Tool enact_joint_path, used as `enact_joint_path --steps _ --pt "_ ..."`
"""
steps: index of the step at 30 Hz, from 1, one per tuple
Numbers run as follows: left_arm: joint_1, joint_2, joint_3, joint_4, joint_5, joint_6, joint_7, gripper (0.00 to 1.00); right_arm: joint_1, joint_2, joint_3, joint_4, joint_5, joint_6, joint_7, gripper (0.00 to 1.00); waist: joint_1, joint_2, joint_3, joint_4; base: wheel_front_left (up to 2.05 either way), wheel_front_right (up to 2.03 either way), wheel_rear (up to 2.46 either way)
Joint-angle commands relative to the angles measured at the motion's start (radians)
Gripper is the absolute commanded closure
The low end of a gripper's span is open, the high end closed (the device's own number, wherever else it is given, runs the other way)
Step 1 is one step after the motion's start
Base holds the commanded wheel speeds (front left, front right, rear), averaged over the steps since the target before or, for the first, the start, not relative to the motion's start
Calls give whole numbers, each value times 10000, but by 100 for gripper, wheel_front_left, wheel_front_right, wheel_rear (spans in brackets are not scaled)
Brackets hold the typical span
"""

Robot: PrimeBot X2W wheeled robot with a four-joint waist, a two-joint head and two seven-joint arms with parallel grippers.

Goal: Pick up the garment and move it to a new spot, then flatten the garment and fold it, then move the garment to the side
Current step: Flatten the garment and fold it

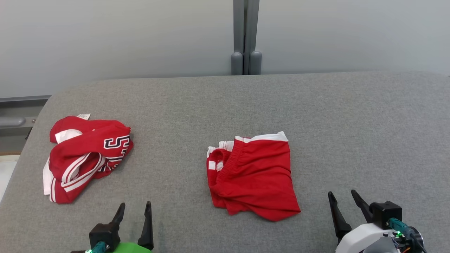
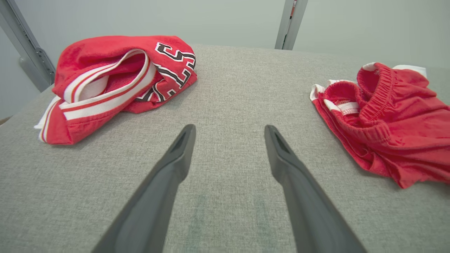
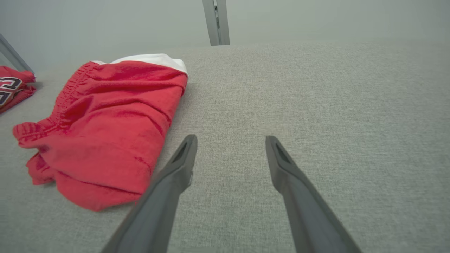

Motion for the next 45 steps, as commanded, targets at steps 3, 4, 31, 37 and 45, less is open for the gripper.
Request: enact_joint_path --steps 3,4,31,37,45 --pt "220 17 -89 -64 -153 -44 2 0 151 -36 -29 25 8 -15 -48 0 0 0 -10 28 0 0 0" --pt "230 17 -121 -66 -183 -42 2 0 139 -36 -41 40 -17 -15 -48 0 0 0 -8 51 0 0 0" --pt "-768 15 -1203 172 -949 -43 2 0 -5262 -43 5428 3403 5917 -15 821 0 0 0 1410 1437 0 0 0" --pt "-826 14 -1248 151 -1022 -43 2 0 -5813 -43 6359 4076 6797 -15 549 0 0 0 1502 1595 0 0 0" --pt "-969 15 -1495 154 -1201 -43 2 0 -6520 -43 7358 5253 7339 -15 475 100 0 0 1615 1816 0 0 0"
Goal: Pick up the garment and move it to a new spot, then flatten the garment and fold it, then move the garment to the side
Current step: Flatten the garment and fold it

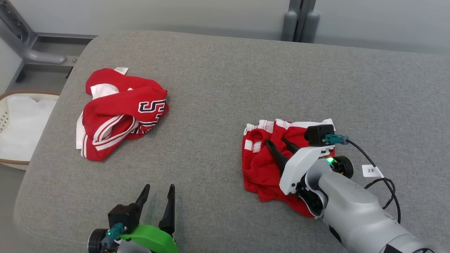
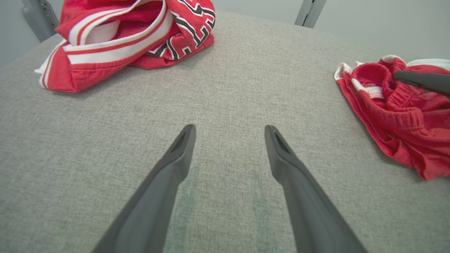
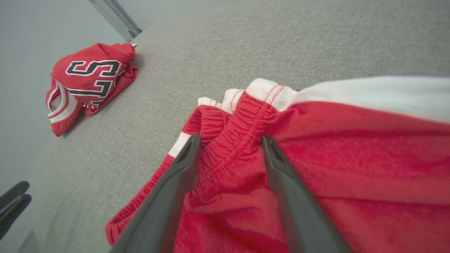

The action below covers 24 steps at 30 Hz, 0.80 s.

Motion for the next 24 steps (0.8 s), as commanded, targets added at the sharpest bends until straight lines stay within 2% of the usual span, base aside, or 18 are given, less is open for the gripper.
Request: enact_joint_path --steps 1,7,13,18,21,22,23,24 --pt "-144 19 -61 -1 -89 -43 2 0 -155 -53 124 238 116 -15 -28 100 0 0 50 87 0 0 0" --pt "-179 19 -133 81 -278 -43 2 0 -501 -45 622 565 351 -15 -223 100 0 0 111 251 0 0 0" --pt "-193 18 -147 154 -340 -43 2 0 -797 -33 987 17 462 -15 -485 100 0 0 122 338 0 0 0" --pt "-230 18 -242 120 -337 -43 2 0 -860 -51 1198 -299 277 -15 -536 100 0 0 124 434 0 0 0" --pt "-274 18 -275 179 -383 -43 2 0 -696 -48 1422 20 -23 -15 -541 100 0 0 142 490 0 0 0" --pt "-288 18 -285 215 -381 -43 2 0 -701 -50 1524 179 -233 -15 -543 84 0 0 145 507 0 0 0" --pt "-304 18 -301 233 -379 -43 2 0 -714 -50 1529 306 -372 -15 -543 51 0 0 149 520 0 0 0" --pt "-317 18 -312 253 -402 -43 2 0 -730 -48 1592 464 -685 -15 -543 0 0 0 149 533 0 0 0"
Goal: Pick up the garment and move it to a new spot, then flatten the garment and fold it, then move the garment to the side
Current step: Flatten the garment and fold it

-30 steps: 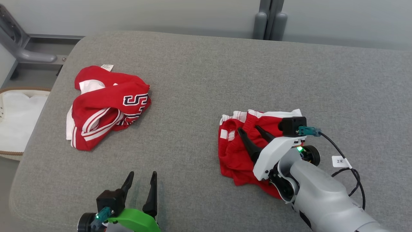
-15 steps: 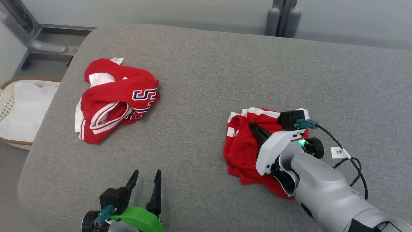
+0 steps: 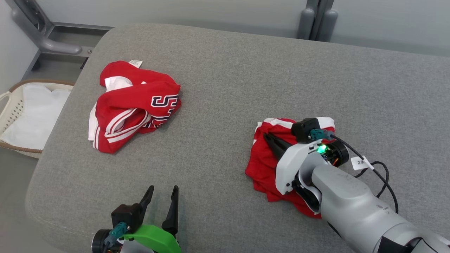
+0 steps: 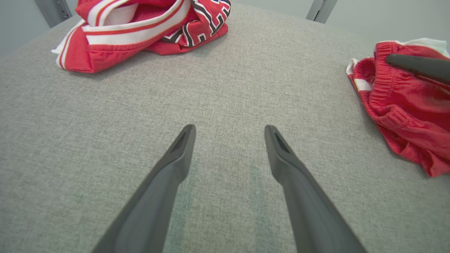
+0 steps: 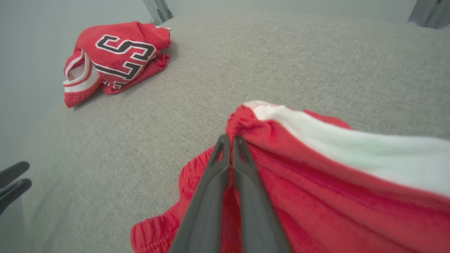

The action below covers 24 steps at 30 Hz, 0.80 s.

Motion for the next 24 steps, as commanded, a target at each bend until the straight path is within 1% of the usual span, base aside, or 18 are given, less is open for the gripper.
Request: enact_joint_path --steps 1,5,10,13,21,24 --pt "-185 20 -10 37 -86 -43 2 0 87 -38 70 183 -381 -15 -42 0 0 0 -3 12 0 0 0" --pt "-172 20 178 71 -55 -43 2 0 220 -43 -232 15 -1094 -15 -44 0 0 0 -100 -112 0 0 0" --pt "42 19 497 -16 135 -43 2 0 666 -43 -1499 -715 -2374 -15 -43 0 0 0 -467 -458 0 0 0" --pt "159 22 693 -117 257 -43 2 0 1100 -43 -2687 -1343 -3266 -15 -44 0 0 0 -702 -694 0 0 0" --pt "466 22 1331 -338 881 -25 2 0 3602 -40 -6879 -3643 -6168 -15 -44 0 0 0 -1373 -1455 0 0 0" --pt "518 20 1522 -377 1100 -22 2 0 4389 -37 -7843 -4297 -6842 -15 -44 0 0 0 -1474 -1701 0 0 0"
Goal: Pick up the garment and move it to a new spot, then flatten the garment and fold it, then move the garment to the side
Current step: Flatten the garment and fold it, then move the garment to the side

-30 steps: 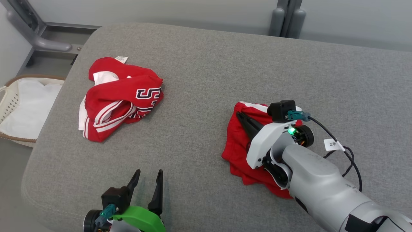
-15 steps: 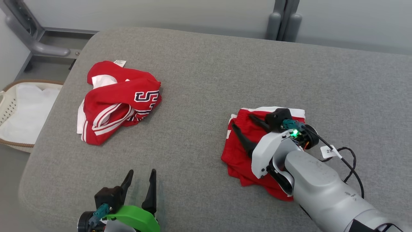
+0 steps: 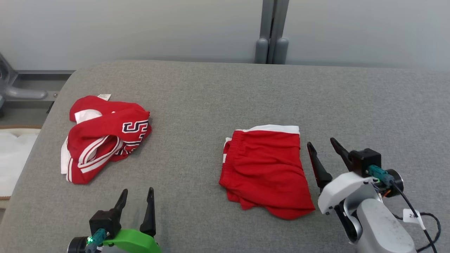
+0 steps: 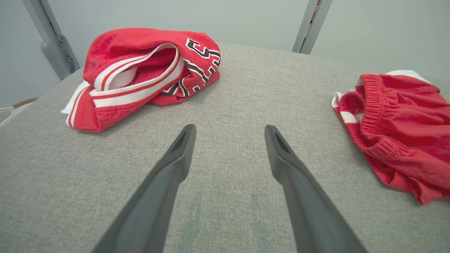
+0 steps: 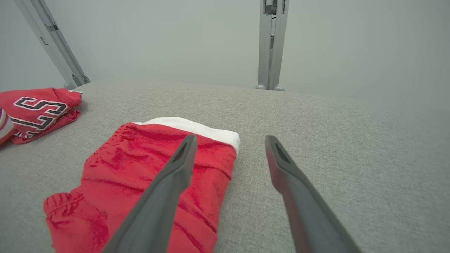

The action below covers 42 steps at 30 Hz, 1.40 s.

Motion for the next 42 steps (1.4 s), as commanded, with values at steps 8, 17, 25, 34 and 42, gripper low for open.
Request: enact_joint_path --steps 8,17,25,34,42 --pt "298 19 500 -217 617 -31 2 0 1539 -32 -1607 -1001 -761 -15 -43 0 -1 0 -374 -1078 0 0 0" --pt "723 20 751 -455 1073 -37 2 0 2600 -29 -2384 -1138 -771 -15 -45 0 -1 0 -534 -1549 0 0 0" --pt "885 20 600 -491 1085 -40 2 0 2629 -29 -2206 -1113 -753 -15 -45 0 -1 0 -468 -1595 0 0 0" --pt "441 20 50 -483 728 -42 2 0 840 -37 527 -331 423 -15 -44 0 -1 0 337 -1088 0 0 0" --pt "-173 158 -501 -442 403 -38 2 0 -1333 -37 1911 1859 937 -15 58 0 -1 0 1224 -273 0 0 0"
